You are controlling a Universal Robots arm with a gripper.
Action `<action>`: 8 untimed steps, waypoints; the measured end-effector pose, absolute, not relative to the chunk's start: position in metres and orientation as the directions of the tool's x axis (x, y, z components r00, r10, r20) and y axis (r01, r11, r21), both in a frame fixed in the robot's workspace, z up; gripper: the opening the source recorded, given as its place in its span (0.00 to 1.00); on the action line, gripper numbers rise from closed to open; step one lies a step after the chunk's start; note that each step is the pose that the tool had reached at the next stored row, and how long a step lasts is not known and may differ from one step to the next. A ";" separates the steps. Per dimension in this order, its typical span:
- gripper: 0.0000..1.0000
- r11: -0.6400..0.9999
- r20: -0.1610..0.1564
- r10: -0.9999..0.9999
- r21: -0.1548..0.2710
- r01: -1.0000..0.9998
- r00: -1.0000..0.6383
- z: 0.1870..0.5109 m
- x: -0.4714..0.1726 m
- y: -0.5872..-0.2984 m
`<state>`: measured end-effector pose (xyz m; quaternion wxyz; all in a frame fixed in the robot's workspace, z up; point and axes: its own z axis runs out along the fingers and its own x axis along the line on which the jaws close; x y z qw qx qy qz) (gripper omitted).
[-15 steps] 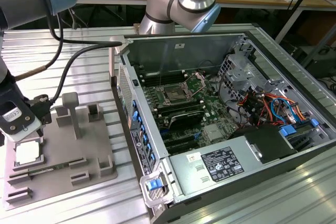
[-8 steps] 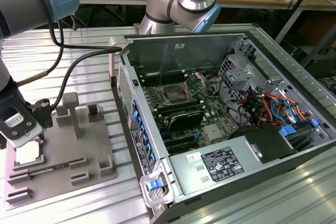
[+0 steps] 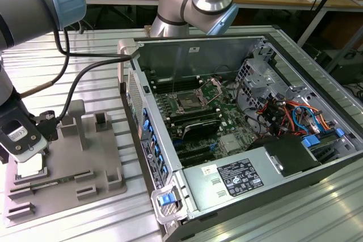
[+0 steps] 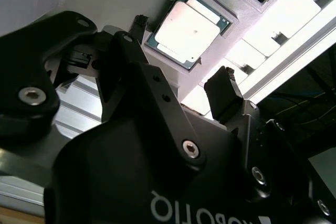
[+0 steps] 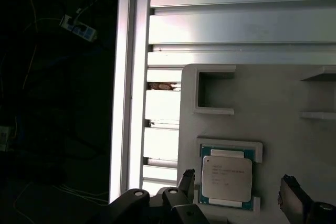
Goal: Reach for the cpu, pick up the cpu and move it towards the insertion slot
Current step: 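Pick up the cpu and move it towards the insertion slot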
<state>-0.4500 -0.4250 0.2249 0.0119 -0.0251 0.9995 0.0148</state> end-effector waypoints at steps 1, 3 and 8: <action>0.73 0.998 -0.025 -0.050 0.029 -0.050 -0.998 0.225 -0.450 -0.425; 0.73 0.998 -0.025 -0.050 0.029 -0.050 -0.998 0.225 -0.450 -0.425; 0.73 0.998 -0.025 -0.050 0.029 -0.050 -0.998 0.225 -0.450 -0.425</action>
